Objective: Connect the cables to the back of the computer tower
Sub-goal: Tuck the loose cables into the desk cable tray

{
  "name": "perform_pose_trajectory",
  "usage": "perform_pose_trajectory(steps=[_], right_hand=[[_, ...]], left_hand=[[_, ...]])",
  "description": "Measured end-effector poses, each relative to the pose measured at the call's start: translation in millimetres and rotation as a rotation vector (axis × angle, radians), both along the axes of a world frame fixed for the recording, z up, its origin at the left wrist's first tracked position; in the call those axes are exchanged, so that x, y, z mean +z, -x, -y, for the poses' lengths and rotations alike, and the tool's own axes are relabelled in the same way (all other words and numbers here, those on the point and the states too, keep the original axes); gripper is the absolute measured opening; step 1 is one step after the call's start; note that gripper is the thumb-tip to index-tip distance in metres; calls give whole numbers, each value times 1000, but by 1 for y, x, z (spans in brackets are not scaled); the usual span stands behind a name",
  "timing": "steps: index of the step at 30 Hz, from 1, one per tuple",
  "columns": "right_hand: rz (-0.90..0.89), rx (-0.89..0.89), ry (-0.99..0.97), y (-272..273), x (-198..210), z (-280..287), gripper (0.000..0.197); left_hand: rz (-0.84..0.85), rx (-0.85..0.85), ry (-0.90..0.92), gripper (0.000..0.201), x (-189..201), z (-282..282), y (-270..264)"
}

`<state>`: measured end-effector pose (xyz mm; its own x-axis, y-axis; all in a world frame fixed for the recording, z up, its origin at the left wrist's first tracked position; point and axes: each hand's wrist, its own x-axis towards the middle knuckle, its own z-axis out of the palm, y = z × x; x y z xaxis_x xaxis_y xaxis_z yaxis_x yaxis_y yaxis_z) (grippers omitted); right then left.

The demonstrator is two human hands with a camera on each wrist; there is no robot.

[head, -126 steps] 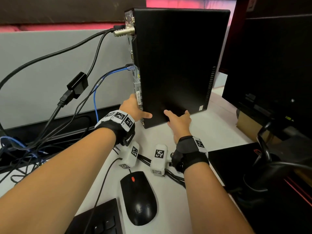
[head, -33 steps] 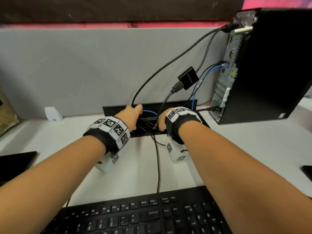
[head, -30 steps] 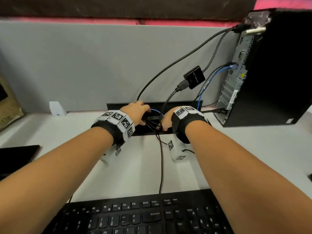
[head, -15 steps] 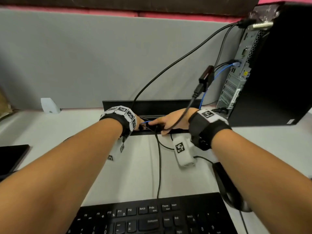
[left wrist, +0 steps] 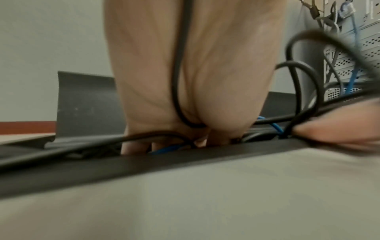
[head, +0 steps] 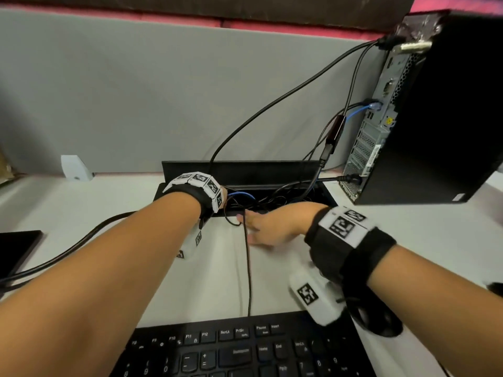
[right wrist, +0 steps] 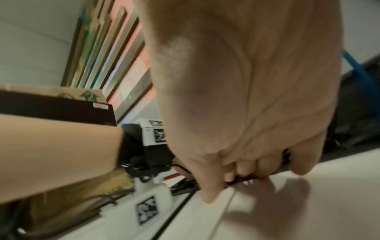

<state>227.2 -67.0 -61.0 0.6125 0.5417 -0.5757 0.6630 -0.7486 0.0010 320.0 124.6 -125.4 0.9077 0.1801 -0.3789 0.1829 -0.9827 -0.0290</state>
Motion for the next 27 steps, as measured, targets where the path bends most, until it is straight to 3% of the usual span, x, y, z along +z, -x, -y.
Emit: perform_pose_trajectory(steps=[2,6,9,11,14,16,18,20,22,27], right_hand=[[54,-18,3,-10,-3,-13,61],[27,-171,-49,-39,-23,-36,56],[-74,-315,-202,-48,-24,-42,43],[-109,-364,-318,-48,-21,-47,37],[-84,-360,-309,-51,-22,-59,14],[-98,-426,-344,-52,-21,-61,4],[-56,-420,-366,-56,-25,-58,12],[-42,-570,-420,-60,-32,-55,44],[-57,-588,-394,-59,-34,-53,62],[-16,-369,-314,-50,-29,-36,54]], left_hand=[[34,-16,21,51,-13,-10,-12],[94,-50,79,20,36,18,44],[53,-11,130,52,56,11,62],[15,3,25,59,68,5,75],[-57,22,-173,45,88,-3,100],[-42,83,-117,33,95,-9,110],[102,102,98,32,96,-12,105],[391,91,322,29,94,-7,92],[530,71,382,24,85,3,78],[264,87,416,23,50,7,56]])
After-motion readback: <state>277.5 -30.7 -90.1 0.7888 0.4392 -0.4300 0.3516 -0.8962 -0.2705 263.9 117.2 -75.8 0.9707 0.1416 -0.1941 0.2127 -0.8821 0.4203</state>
